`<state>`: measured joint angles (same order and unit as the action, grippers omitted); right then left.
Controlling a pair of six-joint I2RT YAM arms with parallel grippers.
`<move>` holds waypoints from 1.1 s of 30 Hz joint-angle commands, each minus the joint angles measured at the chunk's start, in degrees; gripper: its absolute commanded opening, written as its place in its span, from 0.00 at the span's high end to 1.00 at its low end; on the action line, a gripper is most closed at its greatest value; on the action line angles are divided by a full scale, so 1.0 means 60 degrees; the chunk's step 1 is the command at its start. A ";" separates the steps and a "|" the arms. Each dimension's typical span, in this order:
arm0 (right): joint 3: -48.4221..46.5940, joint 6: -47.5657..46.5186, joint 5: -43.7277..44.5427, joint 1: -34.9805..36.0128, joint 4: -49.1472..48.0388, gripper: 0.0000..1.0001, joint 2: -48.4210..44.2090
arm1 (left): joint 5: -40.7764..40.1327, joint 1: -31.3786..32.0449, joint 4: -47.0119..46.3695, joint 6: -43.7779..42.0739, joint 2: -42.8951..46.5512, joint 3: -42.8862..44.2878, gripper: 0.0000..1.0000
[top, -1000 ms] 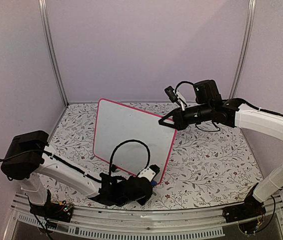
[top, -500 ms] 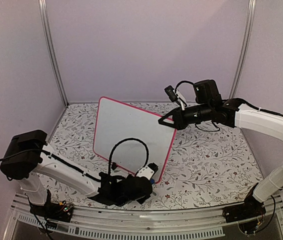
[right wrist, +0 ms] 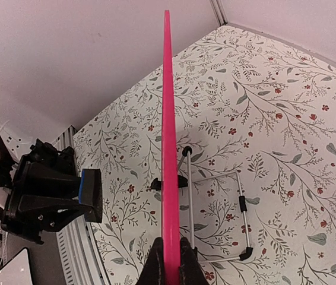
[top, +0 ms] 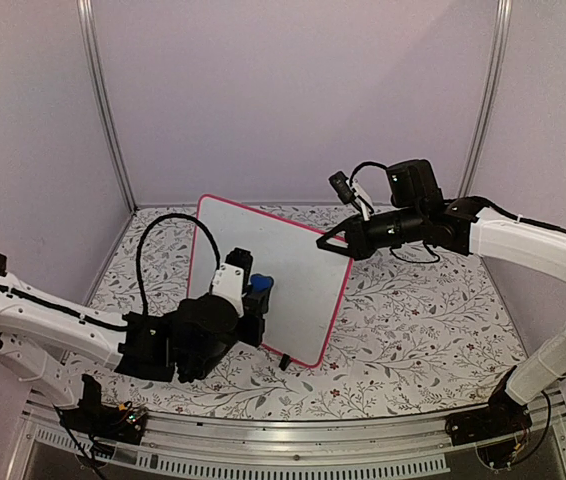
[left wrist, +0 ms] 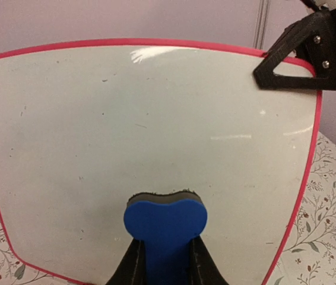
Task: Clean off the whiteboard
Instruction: Erase the center of the whiteboard.
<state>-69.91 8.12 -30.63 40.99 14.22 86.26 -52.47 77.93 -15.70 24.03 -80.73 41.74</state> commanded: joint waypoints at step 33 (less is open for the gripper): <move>-0.0529 -0.0444 0.0244 0.0227 0.1277 0.52 0.0243 | -0.0680 -0.0061 0.3782 0.3151 0.5451 -0.2621 1.00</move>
<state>-70.94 6.26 -29.61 41.74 21.19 87.46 -55.96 77.62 5.82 42.15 -48.36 26.46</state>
